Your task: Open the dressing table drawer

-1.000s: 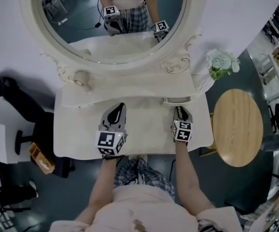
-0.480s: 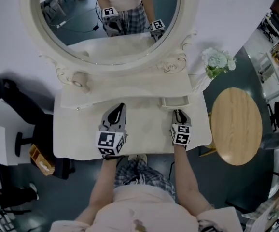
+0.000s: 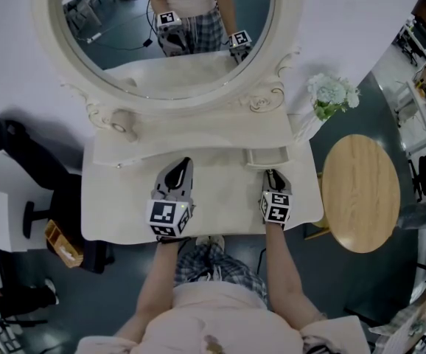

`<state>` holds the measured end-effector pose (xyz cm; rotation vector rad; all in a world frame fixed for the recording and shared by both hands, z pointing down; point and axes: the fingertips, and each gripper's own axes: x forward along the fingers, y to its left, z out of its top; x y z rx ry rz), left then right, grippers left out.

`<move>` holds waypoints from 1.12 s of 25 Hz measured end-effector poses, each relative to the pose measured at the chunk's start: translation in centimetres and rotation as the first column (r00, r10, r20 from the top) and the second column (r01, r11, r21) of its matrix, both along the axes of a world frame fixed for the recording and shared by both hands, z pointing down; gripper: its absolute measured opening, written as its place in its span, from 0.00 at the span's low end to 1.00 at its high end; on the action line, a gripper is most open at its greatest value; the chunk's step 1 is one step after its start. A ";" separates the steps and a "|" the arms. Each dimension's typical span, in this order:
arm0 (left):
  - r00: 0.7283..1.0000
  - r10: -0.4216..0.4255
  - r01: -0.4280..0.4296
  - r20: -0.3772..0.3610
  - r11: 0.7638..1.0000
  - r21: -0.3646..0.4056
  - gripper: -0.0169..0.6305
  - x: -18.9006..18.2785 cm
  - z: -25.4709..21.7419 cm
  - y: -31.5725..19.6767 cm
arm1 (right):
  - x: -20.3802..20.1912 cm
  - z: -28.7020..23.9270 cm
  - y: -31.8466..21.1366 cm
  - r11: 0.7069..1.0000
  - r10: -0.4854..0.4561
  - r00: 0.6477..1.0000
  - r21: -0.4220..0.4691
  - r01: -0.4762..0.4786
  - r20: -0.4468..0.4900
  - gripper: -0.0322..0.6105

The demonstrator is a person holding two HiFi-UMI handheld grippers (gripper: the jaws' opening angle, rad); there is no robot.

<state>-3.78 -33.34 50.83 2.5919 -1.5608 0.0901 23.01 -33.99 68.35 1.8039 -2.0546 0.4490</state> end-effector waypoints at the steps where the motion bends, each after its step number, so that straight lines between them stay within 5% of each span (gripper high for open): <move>1: 1.000 -0.001 0.001 -0.001 1.000 0.001 0.07 0.0 0.0 0.0 | 0.0 0.0 0.0 1.000 0.000 1.000 0.000 0.000 0.000 0.21; 24: 1.000 -0.012 0.012 -0.005 1.000 0.001 0.07 -1.0 -0.1 0.4 | 0.0 -0.2 0.1 1.000 0.000 0.999 0.010 -0.001 0.034 0.23; 28: 1.000 -0.012 0.012 -0.008 1.000 0.003 0.07 -1.2 -0.2 0.4 | -0.4 -0.3 0.4 1.000 -0.015 0.998 0.018 0.013 0.062 0.36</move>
